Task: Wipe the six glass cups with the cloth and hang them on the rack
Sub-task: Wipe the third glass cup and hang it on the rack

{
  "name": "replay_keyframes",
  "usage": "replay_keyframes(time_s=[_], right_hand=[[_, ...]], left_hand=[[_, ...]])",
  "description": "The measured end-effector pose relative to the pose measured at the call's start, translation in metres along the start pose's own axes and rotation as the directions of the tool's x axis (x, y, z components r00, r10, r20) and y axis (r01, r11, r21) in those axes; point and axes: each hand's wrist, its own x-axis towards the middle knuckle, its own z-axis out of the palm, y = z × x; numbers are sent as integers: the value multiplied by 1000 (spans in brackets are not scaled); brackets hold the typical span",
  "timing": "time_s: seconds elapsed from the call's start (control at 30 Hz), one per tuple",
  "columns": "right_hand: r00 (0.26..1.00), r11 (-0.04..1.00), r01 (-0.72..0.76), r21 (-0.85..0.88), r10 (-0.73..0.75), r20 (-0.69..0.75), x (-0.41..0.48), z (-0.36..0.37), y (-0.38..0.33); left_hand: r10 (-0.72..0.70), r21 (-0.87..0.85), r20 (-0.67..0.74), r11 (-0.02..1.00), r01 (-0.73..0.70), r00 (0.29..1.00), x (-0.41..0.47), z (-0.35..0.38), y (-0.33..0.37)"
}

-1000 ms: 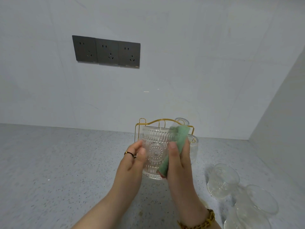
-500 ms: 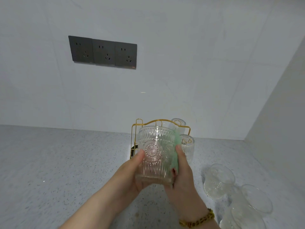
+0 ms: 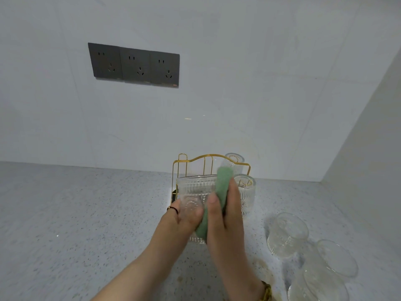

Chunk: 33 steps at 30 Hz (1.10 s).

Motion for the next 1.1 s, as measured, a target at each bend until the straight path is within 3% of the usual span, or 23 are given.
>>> replay_keyframes(time_s=[0.07,0.13,0.23,0.3,0.37,0.57,0.7,0.77,0.83,0.9,1.0,1.1], right_hand=[[999,1000,18,8,-18,42,-1,0,-2],[992,992,-69,103,57,114,0,-5,1],[933,830,-337,444,230,277,5,-17,-1],[913,759,-391,521,249,323,6,-19,2],[916,746,-389,540,254,310,5,-17,4],[961,883,-263,388,202,191,3,-15,1],[998,983,-55,177,49,38,-2,-5,8],[995,995,98,-28,-99,-17,-3,1,7],[967,951,248,-186,-253,-4,-3,3,5],[964,948,265,-177,-264,34,-2,2,4],[989,996,18,85,-30,144,-2,-7,4],[941,870,-306,386,214,264,2,-16,8]], left_hand=[[-36,-78,41,996,39,999,0,-3,2],[-82,-170,88,981,96,993,1,-9,4],[-85,-269,179,954,132,980,1,-13,1],[-79,-272,210,953,136,975,-2,-9,2],[-92,-251,150,959,128,984,-6,-4,1],[-41,-197,-177,980,5,983,-2,-3,3],[4,-138,-110,990,-19,994,-2,-4,3],[22,-92,-51,995,-26,998,0,-3,1],[22,-109,50,994,-16,998,1,-1,0],[13,-159,99,987,3,995,0,-3,2],[26,-177,224,984,14,974,-2,-8,5],[-62,-234,303,963,137,951,-2,-10,7]])
